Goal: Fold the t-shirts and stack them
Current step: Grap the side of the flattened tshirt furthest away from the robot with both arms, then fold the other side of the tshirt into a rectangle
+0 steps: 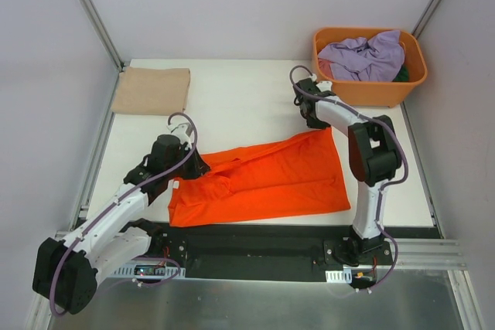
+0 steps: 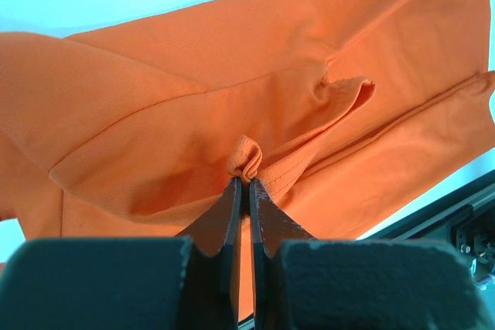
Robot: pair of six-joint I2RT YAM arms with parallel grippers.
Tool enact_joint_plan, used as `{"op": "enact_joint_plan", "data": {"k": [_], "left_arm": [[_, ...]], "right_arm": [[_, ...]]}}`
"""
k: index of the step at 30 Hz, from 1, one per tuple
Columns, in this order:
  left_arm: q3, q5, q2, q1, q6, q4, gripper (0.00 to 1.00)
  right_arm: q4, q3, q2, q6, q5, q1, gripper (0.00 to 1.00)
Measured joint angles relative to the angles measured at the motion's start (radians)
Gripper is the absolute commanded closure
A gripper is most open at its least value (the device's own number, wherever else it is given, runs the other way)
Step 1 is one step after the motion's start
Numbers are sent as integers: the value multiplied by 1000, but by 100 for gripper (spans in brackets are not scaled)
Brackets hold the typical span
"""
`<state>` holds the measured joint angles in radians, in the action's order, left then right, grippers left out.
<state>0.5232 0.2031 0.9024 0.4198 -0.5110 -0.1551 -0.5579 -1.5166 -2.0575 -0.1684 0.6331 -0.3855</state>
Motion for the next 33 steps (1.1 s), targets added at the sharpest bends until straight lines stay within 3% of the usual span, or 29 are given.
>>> {"op": "enact_joint_plan", "data": {"k": [12,33], "left_arm": [[-50,-58,-204,0,-90,-72,100],[-91,-154,-388,0,-237,-229,100]], "right_arm": [[51,246,262,-46,13,-40,99],[26,658,731,-227,19,-142,98]]}}
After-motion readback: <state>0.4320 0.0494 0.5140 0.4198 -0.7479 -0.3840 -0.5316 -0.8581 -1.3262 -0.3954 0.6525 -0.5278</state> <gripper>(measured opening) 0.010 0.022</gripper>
